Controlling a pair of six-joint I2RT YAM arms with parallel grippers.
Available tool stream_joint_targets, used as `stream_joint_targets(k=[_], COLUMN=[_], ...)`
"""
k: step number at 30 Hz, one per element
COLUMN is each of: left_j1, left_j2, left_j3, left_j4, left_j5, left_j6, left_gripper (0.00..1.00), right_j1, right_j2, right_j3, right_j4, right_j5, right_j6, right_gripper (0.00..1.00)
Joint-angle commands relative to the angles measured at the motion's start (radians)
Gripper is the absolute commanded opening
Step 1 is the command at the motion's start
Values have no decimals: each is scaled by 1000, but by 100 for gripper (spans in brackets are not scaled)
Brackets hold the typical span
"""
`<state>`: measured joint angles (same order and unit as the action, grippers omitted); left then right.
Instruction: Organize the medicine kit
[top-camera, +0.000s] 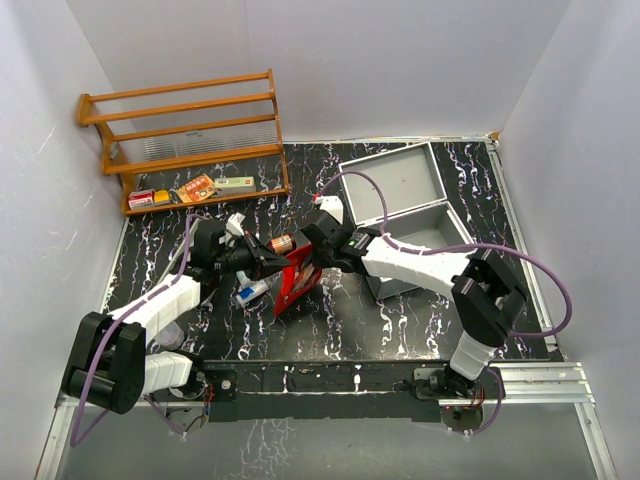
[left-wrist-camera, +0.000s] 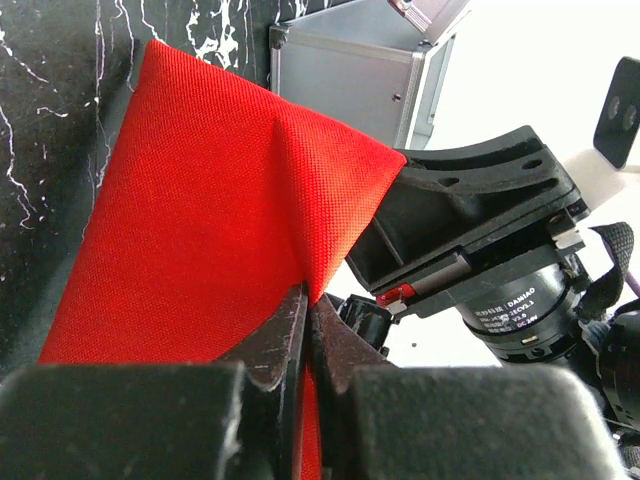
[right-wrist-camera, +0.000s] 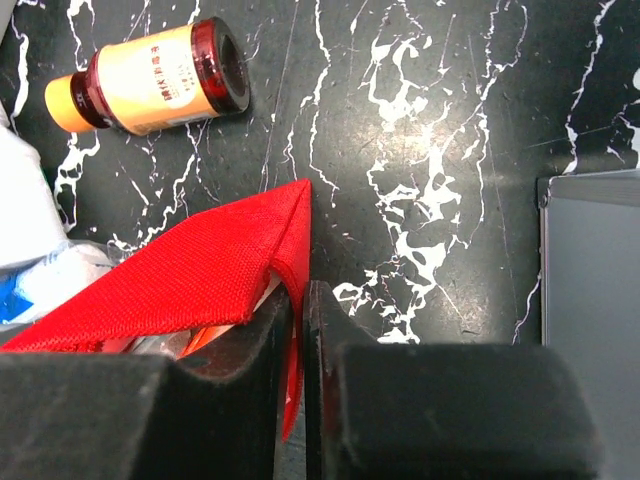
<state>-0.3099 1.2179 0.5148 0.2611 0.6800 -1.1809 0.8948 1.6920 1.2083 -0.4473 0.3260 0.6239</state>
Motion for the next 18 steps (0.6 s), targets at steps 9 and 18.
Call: stream_joint_targets(k=[9, 18], left_j1=[-4, -10], left_j2=[2, -321], left_j3=[114, 95], left_j4=[-124, -352], left_j5=[108, -146], left_j6=[202, 581], left_gripper=[45, 57], right_j1=[-10, -49], right_j2=[-81, -81], right_j3=[12, 15], right_j4=[-154, -223], right_j5=[196, 209], right_j6=[235, 311], right_gripper=[0, 0])
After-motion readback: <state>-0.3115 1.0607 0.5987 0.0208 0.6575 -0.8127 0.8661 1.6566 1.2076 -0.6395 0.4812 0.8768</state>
